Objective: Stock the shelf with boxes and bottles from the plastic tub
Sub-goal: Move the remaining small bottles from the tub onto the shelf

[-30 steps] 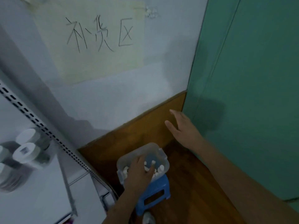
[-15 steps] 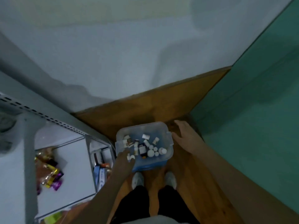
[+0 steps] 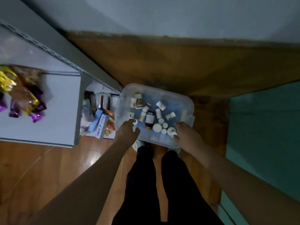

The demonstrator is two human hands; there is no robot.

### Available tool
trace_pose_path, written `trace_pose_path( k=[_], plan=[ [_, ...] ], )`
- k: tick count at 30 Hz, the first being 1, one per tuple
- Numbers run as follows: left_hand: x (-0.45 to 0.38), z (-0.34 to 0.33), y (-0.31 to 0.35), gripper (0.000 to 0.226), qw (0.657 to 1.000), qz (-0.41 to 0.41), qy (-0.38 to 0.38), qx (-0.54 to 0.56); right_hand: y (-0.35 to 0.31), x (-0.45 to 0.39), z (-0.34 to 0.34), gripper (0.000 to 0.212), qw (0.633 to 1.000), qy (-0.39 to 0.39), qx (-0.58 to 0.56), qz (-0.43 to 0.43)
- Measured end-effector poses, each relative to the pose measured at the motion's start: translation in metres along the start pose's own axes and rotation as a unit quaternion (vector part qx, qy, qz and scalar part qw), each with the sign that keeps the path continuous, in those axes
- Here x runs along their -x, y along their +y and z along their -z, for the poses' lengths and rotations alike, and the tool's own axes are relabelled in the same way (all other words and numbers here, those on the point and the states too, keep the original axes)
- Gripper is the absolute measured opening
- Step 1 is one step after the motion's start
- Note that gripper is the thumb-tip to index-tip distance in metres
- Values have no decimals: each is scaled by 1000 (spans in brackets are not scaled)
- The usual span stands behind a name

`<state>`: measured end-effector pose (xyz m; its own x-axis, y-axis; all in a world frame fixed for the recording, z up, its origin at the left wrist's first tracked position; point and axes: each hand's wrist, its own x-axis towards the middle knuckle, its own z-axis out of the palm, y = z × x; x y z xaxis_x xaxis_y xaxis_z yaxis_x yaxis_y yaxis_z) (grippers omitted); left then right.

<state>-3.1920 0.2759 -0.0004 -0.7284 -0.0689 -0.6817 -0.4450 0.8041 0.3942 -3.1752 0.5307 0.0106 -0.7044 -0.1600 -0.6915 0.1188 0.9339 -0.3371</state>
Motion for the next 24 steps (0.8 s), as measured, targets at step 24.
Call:
trace_pose_path(
  k=[24],
  plan=[
    [-165, -94, 1, 60, 995, 48, -82, -43, -24, -138, -97, 52, 997, -12, 47, 58]
  ],
)
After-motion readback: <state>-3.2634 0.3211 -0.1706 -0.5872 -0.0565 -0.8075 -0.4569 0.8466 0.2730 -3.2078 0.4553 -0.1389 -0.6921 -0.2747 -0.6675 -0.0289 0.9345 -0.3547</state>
